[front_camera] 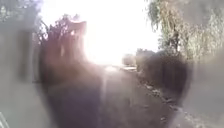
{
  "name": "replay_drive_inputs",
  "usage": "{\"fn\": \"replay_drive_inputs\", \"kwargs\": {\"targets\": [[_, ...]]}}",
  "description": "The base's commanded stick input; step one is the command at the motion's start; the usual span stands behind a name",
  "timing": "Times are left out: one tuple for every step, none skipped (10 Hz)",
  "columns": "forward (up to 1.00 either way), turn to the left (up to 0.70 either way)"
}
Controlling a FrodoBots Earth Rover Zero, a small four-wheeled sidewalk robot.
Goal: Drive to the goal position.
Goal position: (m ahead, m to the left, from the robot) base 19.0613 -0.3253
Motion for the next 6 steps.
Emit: {"fn": "replay_drive_inputs", "kwargs": {"targets": [[1.0, 0.0], [1.0, 0.0], [1.0, 0.0], [1.0, 0.0], [1.0, -0.4], [1.0, -0.4]]}}
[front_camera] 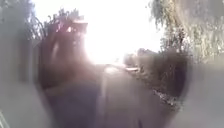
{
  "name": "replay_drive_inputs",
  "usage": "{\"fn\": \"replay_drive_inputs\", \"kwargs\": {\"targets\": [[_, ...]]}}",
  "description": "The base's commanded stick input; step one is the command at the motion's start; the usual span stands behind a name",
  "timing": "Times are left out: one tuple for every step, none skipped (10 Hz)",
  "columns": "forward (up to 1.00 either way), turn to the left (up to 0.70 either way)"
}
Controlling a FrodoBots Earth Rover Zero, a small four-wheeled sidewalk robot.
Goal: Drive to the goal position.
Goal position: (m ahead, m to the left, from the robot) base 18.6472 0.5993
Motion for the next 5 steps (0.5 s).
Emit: {"fn": "replay_drive_inputs", "kwargs": {"targets": [[1.0, -0.4], [1.0, -0.3], [1.0, -0.16], [1.0, -0.03], [1.0, 0.0]]}}
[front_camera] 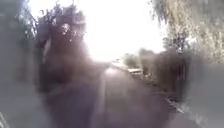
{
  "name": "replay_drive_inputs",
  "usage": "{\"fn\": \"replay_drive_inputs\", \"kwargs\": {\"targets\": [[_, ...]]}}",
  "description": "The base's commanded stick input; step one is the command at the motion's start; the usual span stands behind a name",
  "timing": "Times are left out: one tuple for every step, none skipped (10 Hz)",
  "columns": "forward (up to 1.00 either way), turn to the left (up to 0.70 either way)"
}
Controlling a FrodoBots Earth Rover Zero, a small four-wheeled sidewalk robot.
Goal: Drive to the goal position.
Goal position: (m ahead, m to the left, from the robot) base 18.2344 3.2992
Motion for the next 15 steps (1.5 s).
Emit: {"fn": "replay_drive_inputs", "kwargs": {"targets": [[1.0, 0.0], [1.0, 0.0], [1.0, 0.0], [1.0, 0.0], [1.0, 0.0], [1.0, 0.0], [1.0, 0.0], [1.0, 0.0], [1.0, 0.0], [1.0, 0.0], [1.0, 0.0], [1.0, 0.0], [1.0, 0.0], [1.0, 0.0], [1.0, 0.0]]}}
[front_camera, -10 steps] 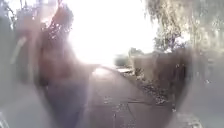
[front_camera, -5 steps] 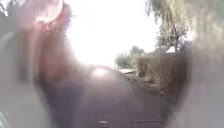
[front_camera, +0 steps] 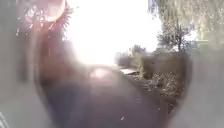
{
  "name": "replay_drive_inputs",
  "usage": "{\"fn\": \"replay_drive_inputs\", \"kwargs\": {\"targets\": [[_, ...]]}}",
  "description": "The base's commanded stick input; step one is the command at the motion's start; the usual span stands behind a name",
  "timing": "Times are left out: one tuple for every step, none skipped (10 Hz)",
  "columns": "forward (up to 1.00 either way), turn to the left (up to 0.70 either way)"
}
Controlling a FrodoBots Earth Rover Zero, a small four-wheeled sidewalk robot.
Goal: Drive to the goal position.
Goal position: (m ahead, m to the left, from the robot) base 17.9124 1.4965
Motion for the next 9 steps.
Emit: {"fn": "replay_drive_inputs", "kwargs": {"targets": [[1.0, 0.0], [1.0, 0.0], [1.0, 0.0], [1.0, 0.0], [1.0, 0.0], [1.0, 0.0], [1.0, 0.0], [1.0, 0.0], [1.0, 0.0]]}}
